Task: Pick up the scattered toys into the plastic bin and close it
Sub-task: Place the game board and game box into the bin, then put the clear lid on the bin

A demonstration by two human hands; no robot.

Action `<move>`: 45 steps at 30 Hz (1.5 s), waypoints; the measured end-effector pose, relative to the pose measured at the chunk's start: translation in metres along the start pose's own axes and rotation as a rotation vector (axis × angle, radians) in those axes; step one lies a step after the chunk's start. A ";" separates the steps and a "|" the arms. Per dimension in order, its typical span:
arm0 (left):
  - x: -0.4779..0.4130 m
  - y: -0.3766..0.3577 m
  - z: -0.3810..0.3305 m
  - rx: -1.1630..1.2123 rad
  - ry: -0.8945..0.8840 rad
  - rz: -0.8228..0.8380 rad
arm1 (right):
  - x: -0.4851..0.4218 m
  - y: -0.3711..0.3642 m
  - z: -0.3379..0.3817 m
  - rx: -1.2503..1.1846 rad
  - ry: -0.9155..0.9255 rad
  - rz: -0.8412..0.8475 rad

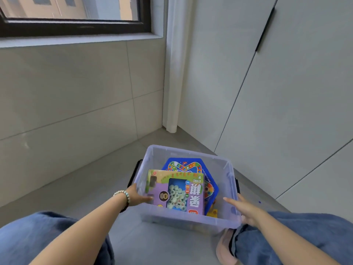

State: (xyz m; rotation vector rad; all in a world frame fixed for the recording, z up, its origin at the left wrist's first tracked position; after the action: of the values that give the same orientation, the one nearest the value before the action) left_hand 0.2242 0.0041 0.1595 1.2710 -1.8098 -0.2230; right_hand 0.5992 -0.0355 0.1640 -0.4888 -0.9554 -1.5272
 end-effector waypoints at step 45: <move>0.006 -0.167 -0.242 -0.029 -0.596 0.299 | 0.148 0.217 -0.007 0.022 -0.072 -0.223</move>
State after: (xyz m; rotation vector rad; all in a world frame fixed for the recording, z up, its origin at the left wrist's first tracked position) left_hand 0.5145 0.0007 0.2079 0.9503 -2.4623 -0.4972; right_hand 0.7782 -0.1214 0.3368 -0.4348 -1.1113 -1.7060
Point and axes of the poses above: each hand's wrist, its own x-axis away from the middle knuckle, its own y-axis out of the back of the hand, z = x × y, the point moved 5 cm from there along -x, towards the middle knuckle, and after that the axes turned 9 degrees about -y, right-handed, at the moved point
